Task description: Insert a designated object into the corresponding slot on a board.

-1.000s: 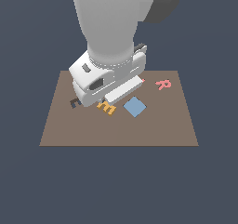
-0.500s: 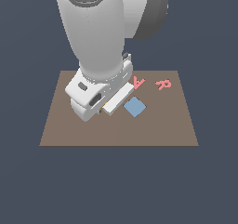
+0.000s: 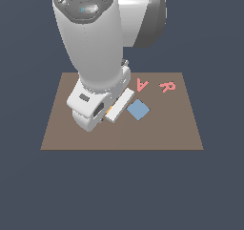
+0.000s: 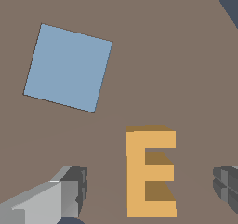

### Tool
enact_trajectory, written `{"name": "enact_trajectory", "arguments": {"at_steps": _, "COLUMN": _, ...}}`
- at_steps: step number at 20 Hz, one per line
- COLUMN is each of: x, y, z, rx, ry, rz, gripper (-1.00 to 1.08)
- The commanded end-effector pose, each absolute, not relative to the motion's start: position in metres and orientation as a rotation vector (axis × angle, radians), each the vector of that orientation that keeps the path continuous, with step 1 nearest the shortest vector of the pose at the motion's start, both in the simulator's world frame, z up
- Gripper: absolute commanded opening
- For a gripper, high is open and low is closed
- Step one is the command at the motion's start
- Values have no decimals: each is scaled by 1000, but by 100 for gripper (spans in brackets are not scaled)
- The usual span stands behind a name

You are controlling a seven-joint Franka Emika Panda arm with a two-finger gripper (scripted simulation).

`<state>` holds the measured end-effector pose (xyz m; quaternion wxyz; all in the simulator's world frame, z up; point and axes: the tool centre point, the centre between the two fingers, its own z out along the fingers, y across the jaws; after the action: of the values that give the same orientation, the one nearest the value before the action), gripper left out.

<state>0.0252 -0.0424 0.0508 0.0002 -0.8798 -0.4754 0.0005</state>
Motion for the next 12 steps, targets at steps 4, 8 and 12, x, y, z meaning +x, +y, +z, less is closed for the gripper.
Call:
{"name": "enact_trajectory", "arguments": {"at_steps": 4, "x": 26, "y": -43, "z": 50, "rx": -2759, "ry": -1503, "rz": 1, "gripper": 100}}
{"name": "enact_trajectory", "arguments": {"at_steps": 8, "x": 26, "y": -43, "z": 40, "rx": -2757, "ry": -1506, "rz": 0, "gripper": 100}}
{"name": "enact_trajectory", "arguments": {"at_steps": 12, "x": 26, "y": -43, "z": 30, "rx": -2755, "ry": -1509, "rz": 0, "gripper": 100}}
